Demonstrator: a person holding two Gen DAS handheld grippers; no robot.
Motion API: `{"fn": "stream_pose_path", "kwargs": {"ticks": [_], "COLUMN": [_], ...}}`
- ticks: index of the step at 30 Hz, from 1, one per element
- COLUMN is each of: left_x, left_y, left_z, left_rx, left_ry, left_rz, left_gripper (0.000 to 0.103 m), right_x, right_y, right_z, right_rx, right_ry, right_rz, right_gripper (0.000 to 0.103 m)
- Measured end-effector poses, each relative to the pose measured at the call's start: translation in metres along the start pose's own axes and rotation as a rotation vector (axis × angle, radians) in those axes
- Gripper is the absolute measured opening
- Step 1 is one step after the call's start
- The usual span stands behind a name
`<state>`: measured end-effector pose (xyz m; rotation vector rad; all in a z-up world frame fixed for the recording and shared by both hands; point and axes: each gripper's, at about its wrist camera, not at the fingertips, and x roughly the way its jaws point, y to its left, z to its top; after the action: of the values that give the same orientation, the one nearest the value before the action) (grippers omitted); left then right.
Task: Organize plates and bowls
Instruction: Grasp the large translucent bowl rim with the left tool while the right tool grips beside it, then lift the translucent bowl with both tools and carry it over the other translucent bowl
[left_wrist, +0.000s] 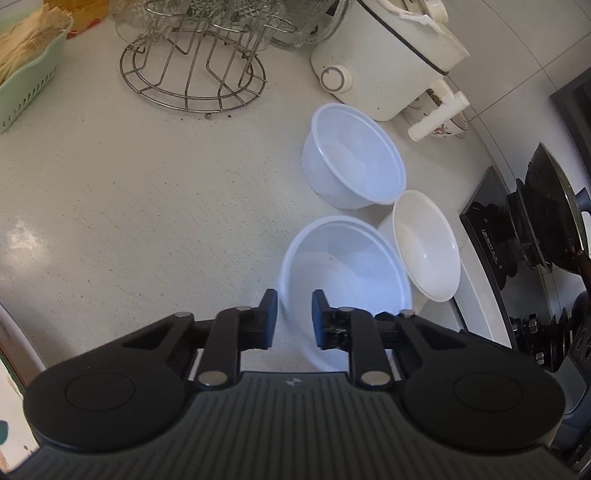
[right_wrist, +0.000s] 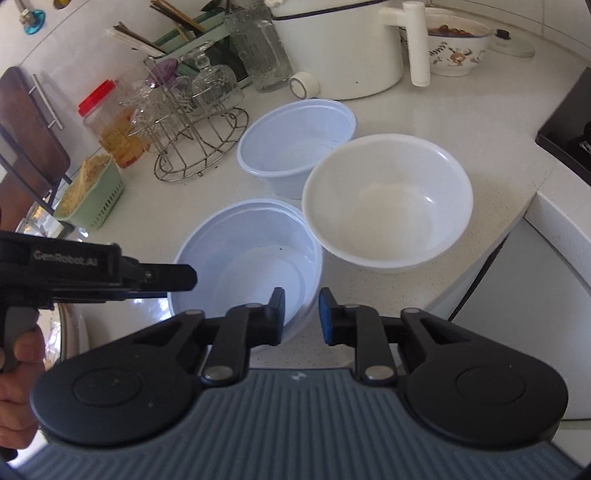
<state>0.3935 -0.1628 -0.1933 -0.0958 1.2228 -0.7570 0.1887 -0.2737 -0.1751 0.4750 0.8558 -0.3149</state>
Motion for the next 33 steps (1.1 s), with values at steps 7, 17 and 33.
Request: {"fn": "stream_pose_path", "kwargs": {"ticks": [7, 17, 33], "left_x": [-0.017, -0.062, -0.072], "left_y": [0.008, 0.039, 0.07], "left_z": [-0.004, -0.008, -0.011], "left_rx": [-0.034, -0.086, -0.163], "left_ry": [-0.023, -0.093, -0.113], "left_rz": [0.019, 0.097, 0.198], "left_gripper": [0.022, 0.022, 0.027], "right_x": [-0.001, 0.008, 0.036], "right_y": [0.007, 0.044, 0.09], "right_z": [0.001, 0.006, 0.019], "right_rx": [-0.052, -0.134, -0.228], "right_ry": [0.01, 0.008, 0.018], "right_rz": [0.041, 0.161, 0.201], "right_gripper": [0.021, 0.022, 0.023]}}
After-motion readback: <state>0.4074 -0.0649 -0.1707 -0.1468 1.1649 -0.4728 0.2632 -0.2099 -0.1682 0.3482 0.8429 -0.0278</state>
